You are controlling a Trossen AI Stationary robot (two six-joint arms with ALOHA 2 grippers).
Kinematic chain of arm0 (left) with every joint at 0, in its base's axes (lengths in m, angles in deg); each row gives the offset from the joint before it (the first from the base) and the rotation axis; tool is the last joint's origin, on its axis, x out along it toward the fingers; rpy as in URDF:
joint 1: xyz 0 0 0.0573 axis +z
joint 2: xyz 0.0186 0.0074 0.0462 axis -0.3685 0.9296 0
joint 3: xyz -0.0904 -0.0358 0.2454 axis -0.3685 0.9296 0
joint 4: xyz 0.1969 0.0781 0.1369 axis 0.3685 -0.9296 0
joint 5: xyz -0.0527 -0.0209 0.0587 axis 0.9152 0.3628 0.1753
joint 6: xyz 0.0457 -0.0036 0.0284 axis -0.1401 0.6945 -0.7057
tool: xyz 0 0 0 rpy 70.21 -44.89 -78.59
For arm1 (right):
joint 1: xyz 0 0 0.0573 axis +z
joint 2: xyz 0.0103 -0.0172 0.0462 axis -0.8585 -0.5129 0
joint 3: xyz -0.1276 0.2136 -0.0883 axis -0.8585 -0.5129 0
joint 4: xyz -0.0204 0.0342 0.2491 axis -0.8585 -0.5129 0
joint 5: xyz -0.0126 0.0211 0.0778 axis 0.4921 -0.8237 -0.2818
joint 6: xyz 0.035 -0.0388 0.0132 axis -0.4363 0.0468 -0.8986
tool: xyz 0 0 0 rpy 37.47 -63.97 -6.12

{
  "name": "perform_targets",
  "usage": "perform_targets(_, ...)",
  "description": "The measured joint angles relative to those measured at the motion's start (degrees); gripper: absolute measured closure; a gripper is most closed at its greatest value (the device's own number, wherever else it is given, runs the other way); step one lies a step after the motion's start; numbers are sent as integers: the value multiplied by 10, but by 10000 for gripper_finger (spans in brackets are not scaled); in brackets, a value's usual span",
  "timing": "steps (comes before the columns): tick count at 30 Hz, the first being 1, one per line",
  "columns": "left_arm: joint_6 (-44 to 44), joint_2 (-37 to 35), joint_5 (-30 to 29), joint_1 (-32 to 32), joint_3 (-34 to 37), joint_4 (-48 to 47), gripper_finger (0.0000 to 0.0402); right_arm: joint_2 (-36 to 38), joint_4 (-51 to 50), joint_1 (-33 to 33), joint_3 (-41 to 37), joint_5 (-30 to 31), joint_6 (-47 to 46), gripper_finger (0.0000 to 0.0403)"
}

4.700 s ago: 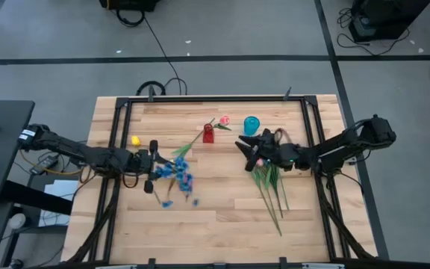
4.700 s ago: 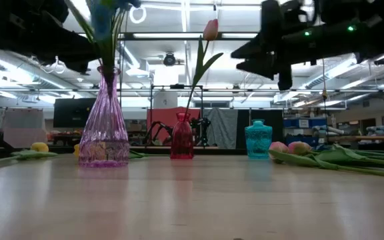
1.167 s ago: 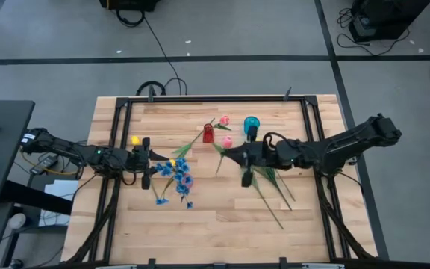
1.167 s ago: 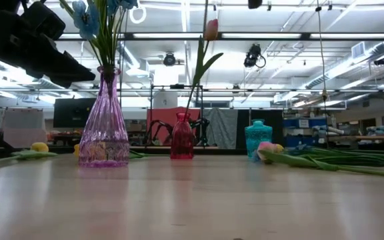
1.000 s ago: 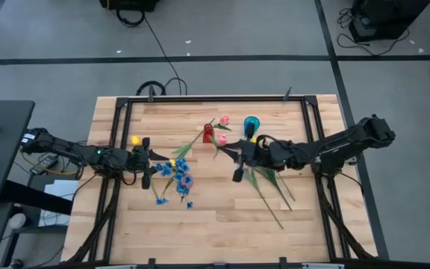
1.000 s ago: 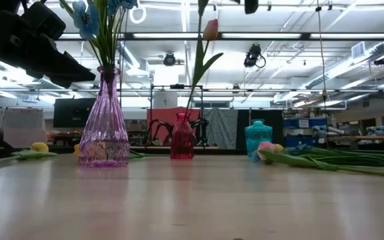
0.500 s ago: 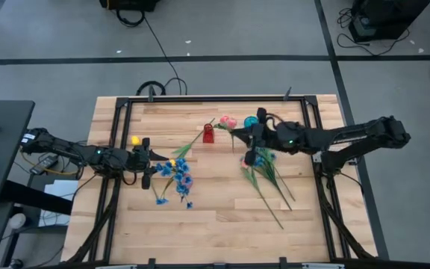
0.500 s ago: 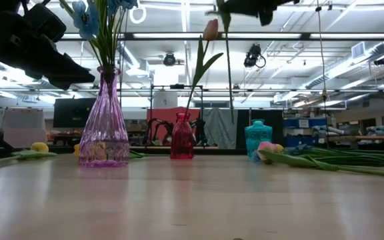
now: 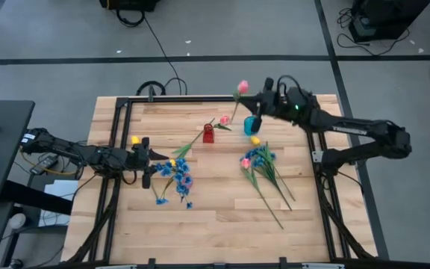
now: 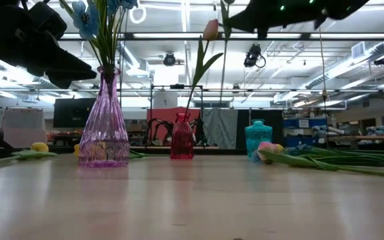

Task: Sort flowers into vase by color
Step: Put the pink flower into the red vase

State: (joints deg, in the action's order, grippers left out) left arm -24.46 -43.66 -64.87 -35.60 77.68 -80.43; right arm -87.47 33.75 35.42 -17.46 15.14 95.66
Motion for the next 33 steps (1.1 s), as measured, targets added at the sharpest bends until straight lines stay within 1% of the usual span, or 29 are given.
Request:
perform_targets(4, 12, 0, -12, 0, 0, 0, 259, -57, 86, -64, 6, -93, -57, 380)
perform_targets(6, 14, 0, -15, 0, 0, 0, 259, -88, 98, -82, 22, -123, -82, 380)
perform_targets(10, 15, 0, -20, 0, 0, -1, 259, -142, 93, -97, 65, -160, -111, 380)
perform_targets(15, 15, 0, -28, 0, 0, -4, 259, -182, 75, -100, 130, -172, -126, 380)
perform_targets(22, 15, 0, -42, 0, 0, -5, 259, -218, 14, -99, 209, -215, -146, 380)
perform_targets(30, 16, 0, -53, 0, 0, -5, 259, -220, -6, -85, 218, -218, -142, 380)
perform_targets(33, 24, 0, -53, 0, 0, -5, 259, -220, -13, -81, 218, -208, -129, 380)
